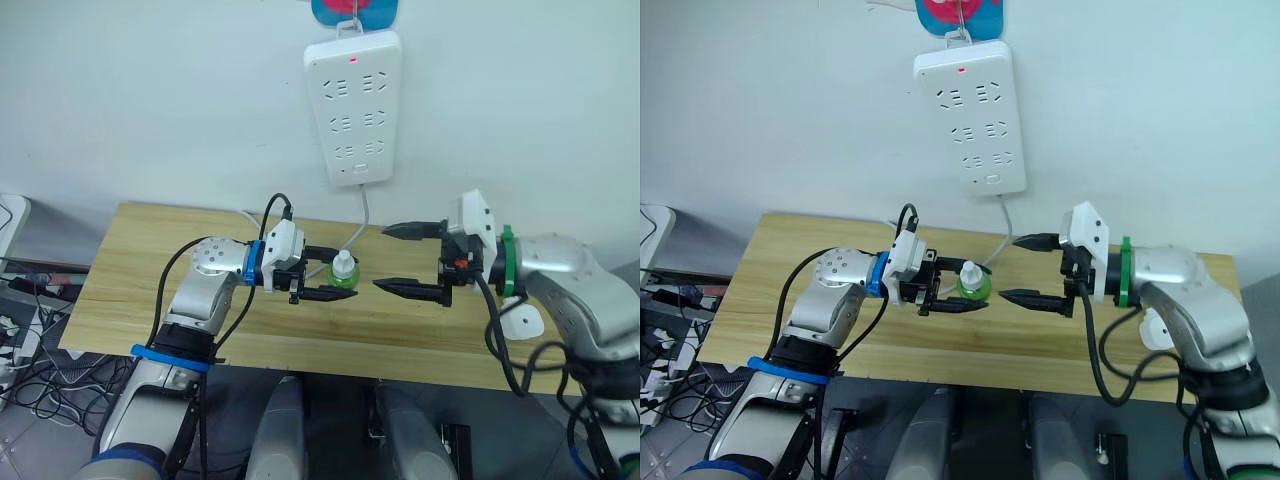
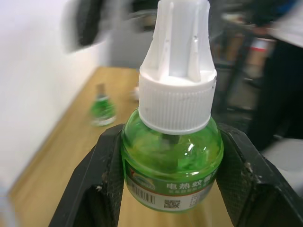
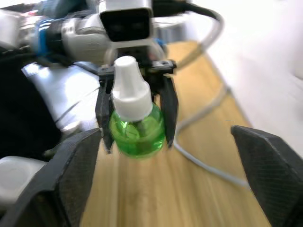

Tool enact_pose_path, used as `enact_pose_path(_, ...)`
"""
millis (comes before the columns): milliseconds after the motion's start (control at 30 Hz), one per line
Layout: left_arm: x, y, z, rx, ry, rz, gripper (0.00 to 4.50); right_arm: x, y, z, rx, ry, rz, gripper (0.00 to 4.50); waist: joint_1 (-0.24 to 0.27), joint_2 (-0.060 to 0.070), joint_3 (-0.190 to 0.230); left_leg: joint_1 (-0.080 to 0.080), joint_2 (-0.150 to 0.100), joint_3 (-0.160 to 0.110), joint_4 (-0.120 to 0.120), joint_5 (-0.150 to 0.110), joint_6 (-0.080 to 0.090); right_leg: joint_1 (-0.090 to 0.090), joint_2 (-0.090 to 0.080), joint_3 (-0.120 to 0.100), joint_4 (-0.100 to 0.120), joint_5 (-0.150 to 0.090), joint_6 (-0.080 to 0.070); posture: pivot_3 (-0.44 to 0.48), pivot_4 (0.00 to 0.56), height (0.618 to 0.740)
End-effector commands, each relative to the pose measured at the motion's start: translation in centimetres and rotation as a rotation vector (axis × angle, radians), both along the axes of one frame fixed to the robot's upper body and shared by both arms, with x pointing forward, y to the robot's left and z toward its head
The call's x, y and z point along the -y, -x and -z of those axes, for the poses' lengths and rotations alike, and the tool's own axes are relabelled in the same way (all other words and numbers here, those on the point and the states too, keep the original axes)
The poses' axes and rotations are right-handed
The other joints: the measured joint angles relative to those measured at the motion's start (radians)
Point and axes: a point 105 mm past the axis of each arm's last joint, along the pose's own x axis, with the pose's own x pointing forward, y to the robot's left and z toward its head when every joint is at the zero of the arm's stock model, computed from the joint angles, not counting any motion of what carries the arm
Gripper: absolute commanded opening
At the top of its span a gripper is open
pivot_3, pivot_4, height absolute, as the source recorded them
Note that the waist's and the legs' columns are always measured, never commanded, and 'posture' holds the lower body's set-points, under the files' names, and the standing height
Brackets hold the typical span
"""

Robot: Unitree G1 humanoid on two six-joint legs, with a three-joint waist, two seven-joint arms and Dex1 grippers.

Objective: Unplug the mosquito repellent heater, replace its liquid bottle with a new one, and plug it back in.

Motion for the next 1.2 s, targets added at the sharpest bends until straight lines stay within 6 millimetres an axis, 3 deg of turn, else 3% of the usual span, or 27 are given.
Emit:
enact_pose_path(33, 0.5, 0.1, -0.9, 0.024, 0.049, -0.072, 2.27, -0.9, 1.7, -1.0, 0.070, -0.069, 0.158, 4.48, -0.002, 0.000, 0.000, 0.000, 0.000, 0.000, 0.000, 0.000, 0.000, 0.000, 0.000, 0.000, 0.000, 0.000, 0.000, 0.077, 0.334, 0.740)
enact_pose_path(300, 1.2, 0.5, -1.3, 0.034, 0.086, -0.088, 2.27, -3.3, 1.4, -0.1, 0.089, -0.161, 0.387, 4.48, -0.011, 0.000, -0.001, 0.000, 0.000, -0.004, -0.001, 0.004, -0.004, 0.000, 0.000, -0.003, 0.001, 0.000, 0.000, 0.062, 0.342, 0.740)
enact_pose_path(833, 1.3, 0.5, -1.2, 0.007, 0.068, -0.061, 2.27, -5.0, 0.2, 0.1, 0.075, -0.225, 0.445, 4.50, -0.013, 0.000, -0.001, 0.000, 0.000, -0.008, -0.002, 0.004, -0.005, 0.000, 0.000, -0.008, 0.001, 0.000, 0.000, 0.059, 0.355, 0.740)
enact_pose_path(967, 1.2, 0.5, -1.1, 0.008, 0.063, -0.062, 2.27, -5.4, 0.5, 0.0, 0.057, -0.255, 0.430, 3.66, -0.013, 0.000, -0.001, 0.000, 0.000, -0.008, -0.002, 0.004, -0.005, 0.000, 0.000, -0.008, 0.001, 0.000, 0.000, 0.059, 0.357, 0.740)
enact_pose_path(1200, 1.3, 0.4, -1.1, 0.012, 0.060, -0.059, 2.27, -5.7, 0.9, 0.5, 0.020, -0.257, 0.407, 1.20, -0.013, 0.000, -0.001, 0.000, 0.000, -0.009, -0.002, 0.004, -0.005, 0.001, 0.000, -0.008, 0.001, 0.000, 0.000, 0.059, 0.362, 0.740)
